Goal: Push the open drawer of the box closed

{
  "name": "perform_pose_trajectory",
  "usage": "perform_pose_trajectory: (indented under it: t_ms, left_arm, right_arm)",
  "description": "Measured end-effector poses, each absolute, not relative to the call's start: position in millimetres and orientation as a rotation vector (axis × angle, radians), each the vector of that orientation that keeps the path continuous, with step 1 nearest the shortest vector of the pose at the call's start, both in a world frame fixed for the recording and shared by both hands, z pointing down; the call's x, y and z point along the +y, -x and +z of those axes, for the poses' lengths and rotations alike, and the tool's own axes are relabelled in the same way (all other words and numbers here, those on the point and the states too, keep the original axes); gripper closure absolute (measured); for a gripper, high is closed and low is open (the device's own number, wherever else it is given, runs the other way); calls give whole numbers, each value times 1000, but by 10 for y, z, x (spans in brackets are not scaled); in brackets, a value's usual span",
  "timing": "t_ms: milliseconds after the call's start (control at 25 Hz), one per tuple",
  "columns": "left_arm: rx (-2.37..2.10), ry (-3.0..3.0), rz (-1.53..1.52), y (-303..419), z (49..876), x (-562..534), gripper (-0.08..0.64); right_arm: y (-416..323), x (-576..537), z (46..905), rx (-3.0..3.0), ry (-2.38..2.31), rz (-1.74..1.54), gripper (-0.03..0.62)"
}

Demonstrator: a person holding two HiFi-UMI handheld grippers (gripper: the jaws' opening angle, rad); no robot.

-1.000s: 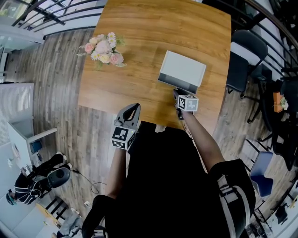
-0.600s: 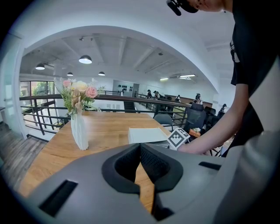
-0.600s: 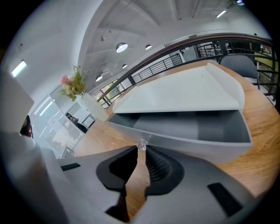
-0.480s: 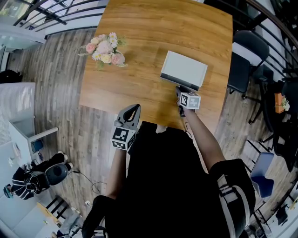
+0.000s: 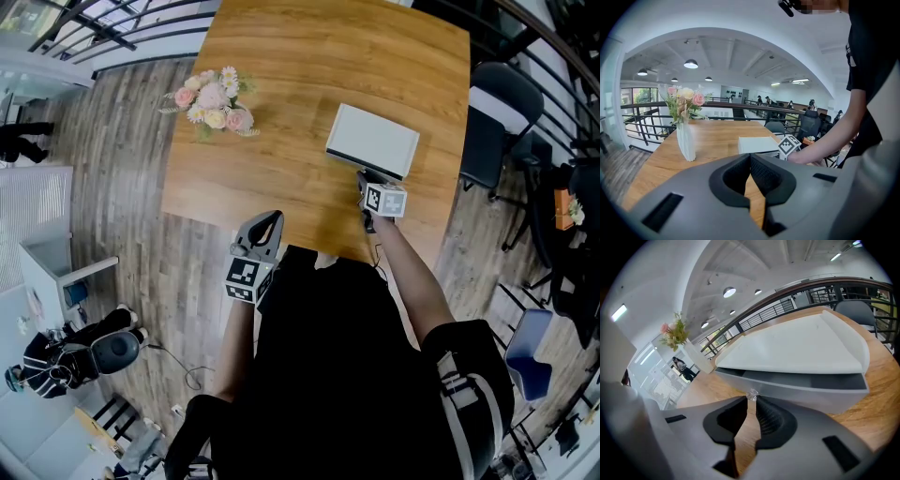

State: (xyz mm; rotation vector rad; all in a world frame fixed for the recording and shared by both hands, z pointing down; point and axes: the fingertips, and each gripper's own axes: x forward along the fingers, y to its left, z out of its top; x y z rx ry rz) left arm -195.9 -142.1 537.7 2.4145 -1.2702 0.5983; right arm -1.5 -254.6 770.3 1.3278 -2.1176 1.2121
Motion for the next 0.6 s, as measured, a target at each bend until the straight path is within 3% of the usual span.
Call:
perform_pose_trajectory:
  t_ms: [600]
  left_arm:
    - [-1264,-2420,611,1985,5383,-1443,538]
  right_arm:
    - [-28,-2668,7639,-2104,-1361,1194,518]
